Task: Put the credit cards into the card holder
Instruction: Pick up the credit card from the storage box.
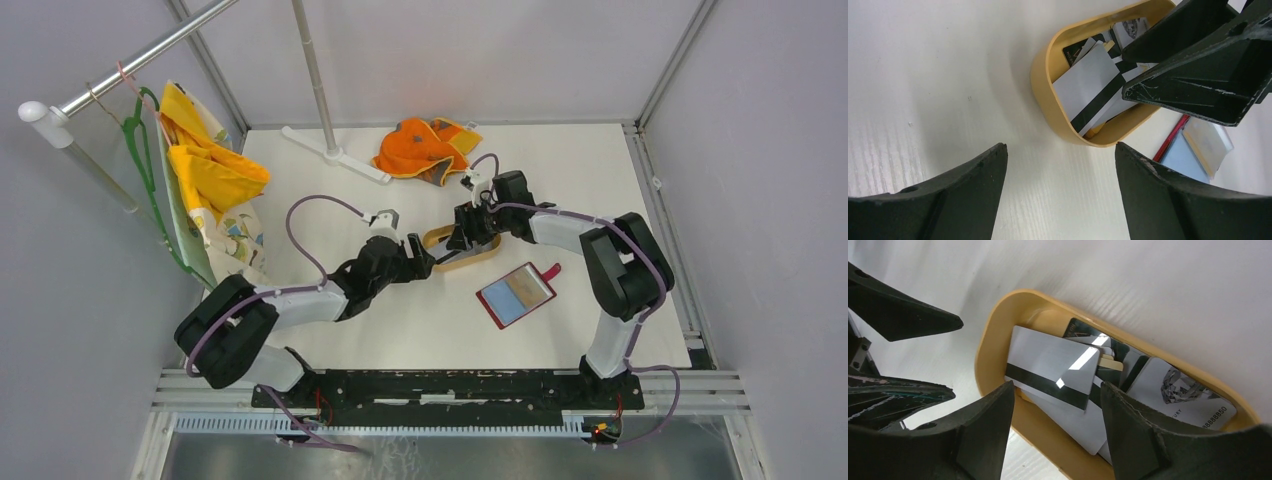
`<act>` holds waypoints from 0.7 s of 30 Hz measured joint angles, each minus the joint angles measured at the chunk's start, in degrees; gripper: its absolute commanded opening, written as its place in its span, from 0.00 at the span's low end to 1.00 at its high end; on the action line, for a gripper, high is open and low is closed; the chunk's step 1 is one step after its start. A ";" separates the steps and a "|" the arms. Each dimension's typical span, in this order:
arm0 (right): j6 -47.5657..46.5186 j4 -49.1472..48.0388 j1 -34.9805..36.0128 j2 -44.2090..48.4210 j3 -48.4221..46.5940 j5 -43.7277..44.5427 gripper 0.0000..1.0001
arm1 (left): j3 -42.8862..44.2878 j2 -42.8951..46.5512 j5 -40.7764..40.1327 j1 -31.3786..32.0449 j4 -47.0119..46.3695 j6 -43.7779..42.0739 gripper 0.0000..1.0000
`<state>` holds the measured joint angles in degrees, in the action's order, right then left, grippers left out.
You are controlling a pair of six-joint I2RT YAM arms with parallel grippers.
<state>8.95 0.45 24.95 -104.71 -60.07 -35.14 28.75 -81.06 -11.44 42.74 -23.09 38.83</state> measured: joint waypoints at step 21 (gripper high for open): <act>3.74 -0.44 1.62 -3.98 -2.71 2.14 0.66 | 4.52 -7.56 5.38 -1.05 -0.94 0.02 0.51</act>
<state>12.69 0.01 26.57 -108.68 -62.78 -32.99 33.28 -88.62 -6.07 41.69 -24.03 38.85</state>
